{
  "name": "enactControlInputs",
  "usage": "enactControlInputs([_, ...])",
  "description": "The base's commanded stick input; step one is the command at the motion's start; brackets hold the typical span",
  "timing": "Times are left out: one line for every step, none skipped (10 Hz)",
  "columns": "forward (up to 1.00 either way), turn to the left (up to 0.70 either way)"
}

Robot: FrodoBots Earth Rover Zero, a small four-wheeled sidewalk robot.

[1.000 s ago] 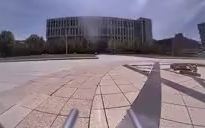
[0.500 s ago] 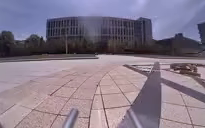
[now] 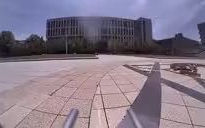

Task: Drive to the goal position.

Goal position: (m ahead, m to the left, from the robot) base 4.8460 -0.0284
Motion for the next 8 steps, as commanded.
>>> enactControlInputs([1.00, -0.40])
enactControlInputs([1.00, -0.22])
enactControlInputs([1.00, -0.14])
enactControlInputs([1.00, -0.02])
enactControlInputs([1.00, 0.00])
enactControlInputs([1.00, 0.00])
enactControlInputs([1.00, 0.02])
enactControlInputs([1.00, 0.01])
